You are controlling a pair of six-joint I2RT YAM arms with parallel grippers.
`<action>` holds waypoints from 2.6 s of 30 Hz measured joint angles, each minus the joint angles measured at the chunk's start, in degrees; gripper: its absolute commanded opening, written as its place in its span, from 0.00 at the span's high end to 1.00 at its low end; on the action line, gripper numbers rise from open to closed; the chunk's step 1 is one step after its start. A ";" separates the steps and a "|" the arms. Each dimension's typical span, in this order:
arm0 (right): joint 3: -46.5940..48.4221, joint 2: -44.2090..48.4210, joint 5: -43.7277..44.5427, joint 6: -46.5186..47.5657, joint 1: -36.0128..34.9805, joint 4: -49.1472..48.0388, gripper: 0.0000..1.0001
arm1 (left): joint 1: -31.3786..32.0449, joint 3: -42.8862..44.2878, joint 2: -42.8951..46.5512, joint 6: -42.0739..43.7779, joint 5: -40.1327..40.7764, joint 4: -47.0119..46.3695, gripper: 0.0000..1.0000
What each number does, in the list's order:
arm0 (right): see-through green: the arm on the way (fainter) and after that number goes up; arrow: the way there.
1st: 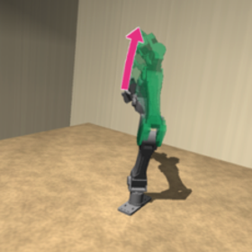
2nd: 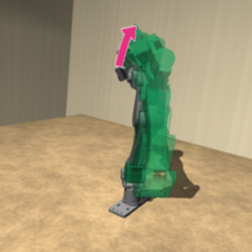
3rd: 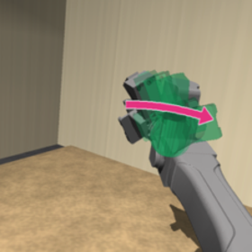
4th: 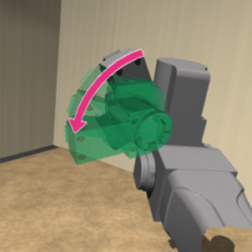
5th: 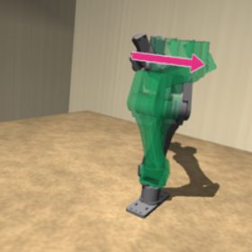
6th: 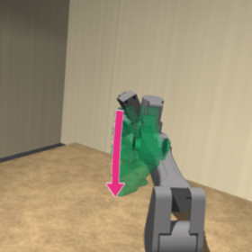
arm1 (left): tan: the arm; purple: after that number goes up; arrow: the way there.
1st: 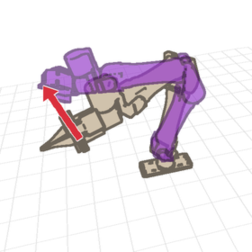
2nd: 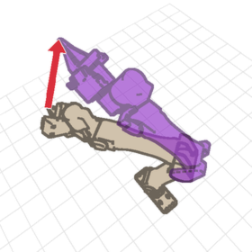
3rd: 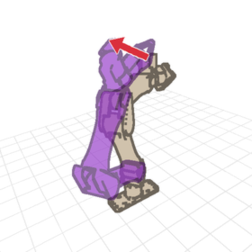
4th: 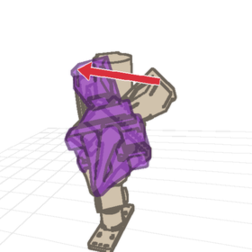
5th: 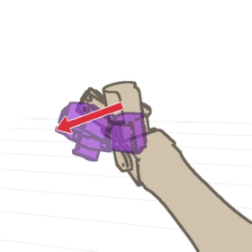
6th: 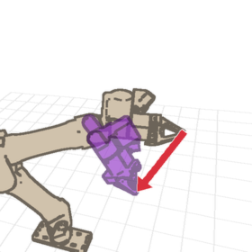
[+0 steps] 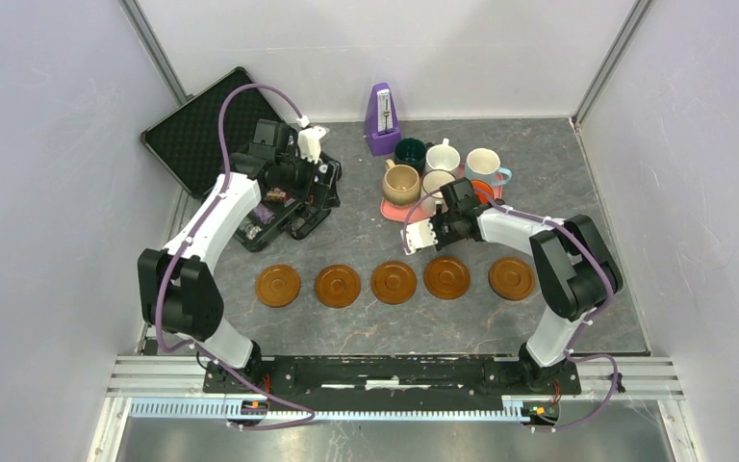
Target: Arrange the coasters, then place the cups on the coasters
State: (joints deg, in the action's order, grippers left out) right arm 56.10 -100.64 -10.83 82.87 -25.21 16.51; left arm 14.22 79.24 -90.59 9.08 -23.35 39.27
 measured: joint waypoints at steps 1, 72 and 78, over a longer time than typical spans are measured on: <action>-0.22 0.17 -0.20 0.37 0.15 0.04 1.00 | 0.00 0.09 -0.07 0.00 -0.28 0.04 0.00; 7.28 18.01 -15.45 -30.08 21.20 15.72 0.09 | 14.51 52.59 -49.83 68.76 -5.27 17.94 0.19; 7.08 18.10 -15.45 -29.86 21.40 15.69 0.09 | 14.58 46.16 -46.75 68.81 -5.75 16.79 0.24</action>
State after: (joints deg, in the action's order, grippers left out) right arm 63.18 -82.54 -26.28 53.01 -3.81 32.21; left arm 28.80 125.40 -137.34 77.89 -29.10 56.05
